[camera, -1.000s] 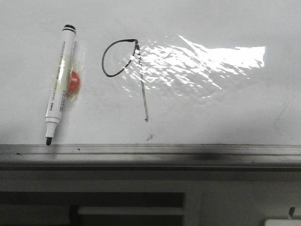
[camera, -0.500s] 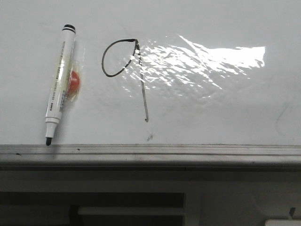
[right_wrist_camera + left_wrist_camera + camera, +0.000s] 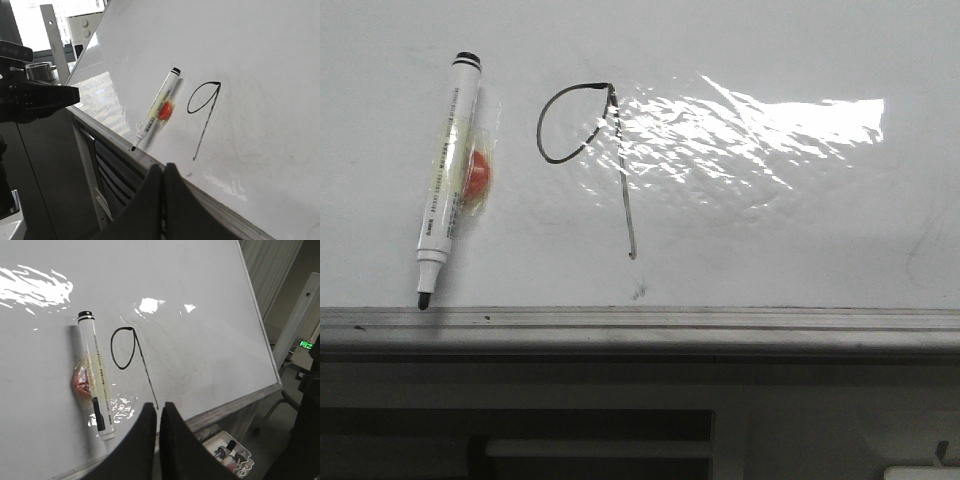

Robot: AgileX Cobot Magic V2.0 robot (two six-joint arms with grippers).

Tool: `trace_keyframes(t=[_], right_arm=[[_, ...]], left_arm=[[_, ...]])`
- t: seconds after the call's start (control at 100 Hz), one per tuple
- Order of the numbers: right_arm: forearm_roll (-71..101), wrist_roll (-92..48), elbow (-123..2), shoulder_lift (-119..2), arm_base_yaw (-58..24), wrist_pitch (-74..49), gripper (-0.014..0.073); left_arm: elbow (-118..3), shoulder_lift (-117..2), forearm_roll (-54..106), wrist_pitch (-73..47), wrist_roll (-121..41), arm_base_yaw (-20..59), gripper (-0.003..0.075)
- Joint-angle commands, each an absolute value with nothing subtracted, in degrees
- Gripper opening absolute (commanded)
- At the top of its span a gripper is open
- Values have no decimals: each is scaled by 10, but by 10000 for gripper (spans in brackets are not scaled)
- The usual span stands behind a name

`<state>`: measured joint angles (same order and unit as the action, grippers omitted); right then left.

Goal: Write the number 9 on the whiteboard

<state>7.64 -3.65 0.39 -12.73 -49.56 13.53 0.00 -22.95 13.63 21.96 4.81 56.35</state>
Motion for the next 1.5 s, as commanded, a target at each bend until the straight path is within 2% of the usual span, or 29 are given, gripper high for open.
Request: trace_keyframes(t=[0.0,0.17,0.29,0.48,0.6,0.78,0.92,1.14,1.49], right_arm=[[68,-44,-11,-131,-496,183,-61],[68,-44,-11,-131,-496,183,-61],[68,-44,-11,-131,-496,183,-61],[68,-44,-11,-131,-496,183,-61],[68,-44,-11,-131,-496,183,-61],[68,-44,-11,-131,-496,183,-61],[68,-44,-11,-131,-496,183,-61],[68,-44,-11,-131,-496,183,-61],[68,-44,-11,-131,-496,183,-61]], left_arm=[[10,-232,131,260,51,565,-20],[11,-232,131,260,51,562,-20],[11,-221,113,256,51,514,-20],[11,-162,-9,244,51,361,-20],[12,-110,-25,161,51,251,-20],[11,-39,-46,99,54,114,-20],[11,21,-46,16,54,32,-20],[11,20,-16,-179,54,2,-20],[11,19,-9,-175,53,1,-20]])
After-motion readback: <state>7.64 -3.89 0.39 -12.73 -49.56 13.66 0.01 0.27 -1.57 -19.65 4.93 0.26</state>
